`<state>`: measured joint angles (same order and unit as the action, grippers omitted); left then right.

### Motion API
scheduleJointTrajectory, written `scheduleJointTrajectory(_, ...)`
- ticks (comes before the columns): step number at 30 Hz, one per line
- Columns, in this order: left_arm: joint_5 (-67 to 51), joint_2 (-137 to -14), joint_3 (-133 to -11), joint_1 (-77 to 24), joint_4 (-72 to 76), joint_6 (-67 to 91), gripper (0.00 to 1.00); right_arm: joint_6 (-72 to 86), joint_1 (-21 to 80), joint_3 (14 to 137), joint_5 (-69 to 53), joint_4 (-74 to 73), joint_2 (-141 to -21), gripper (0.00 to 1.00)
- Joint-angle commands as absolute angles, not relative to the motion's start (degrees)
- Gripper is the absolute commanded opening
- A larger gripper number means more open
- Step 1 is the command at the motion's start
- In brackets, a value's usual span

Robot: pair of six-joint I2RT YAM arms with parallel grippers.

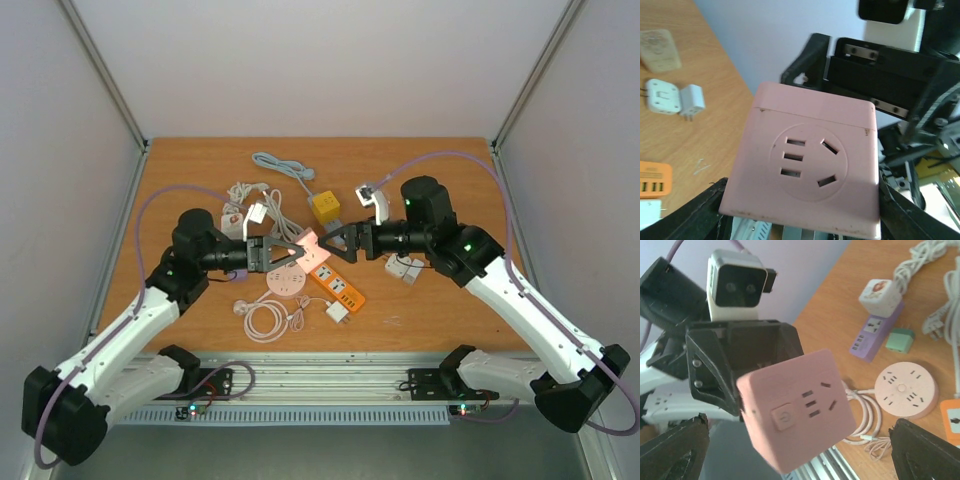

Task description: Insert the plug

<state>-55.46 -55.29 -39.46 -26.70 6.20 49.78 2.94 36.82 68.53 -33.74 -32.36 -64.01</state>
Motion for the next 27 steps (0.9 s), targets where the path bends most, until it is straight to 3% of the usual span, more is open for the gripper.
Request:
scheduleJointTrajectory(1, -62.5, -51.5, -42.2, -26.6, 11.9, 50.8, 0.46, -6.8, 36.9, 68.8, -44.5, -33.1, -63.6, 0.99)
scheduleJointTrajectory(7, -63.1, -52.1, -44.9, -26.6, 5.0, 44.2, 0.45, -5.3, 37.0, 67.8, -54.2, -28.4, -66.2, 0.98)
scheduleJointTrajectory(14, -65.5, -54.4, -47.8, -26.6, 0.3, 38.2, 0.45, -5.2, 37.9, 69.2, -57.0, -28.2, -70.3, 0.98)
scheduleJointTrajectory(24, -65.9, -54.3, -49.4, -26.3, -7.4, 32.9, 0.47, -6.7, 38.5, 69.6, -59.3, -27.1, -70.5, 0.74)
scheduleJointTrajectory(27, -66.0, -53.9, -49.4, -26.3, -7.6, 32.6, 0.48, -6.3, 38.4, 69.7, -62.2, -26.2, -71.0, 0.59)
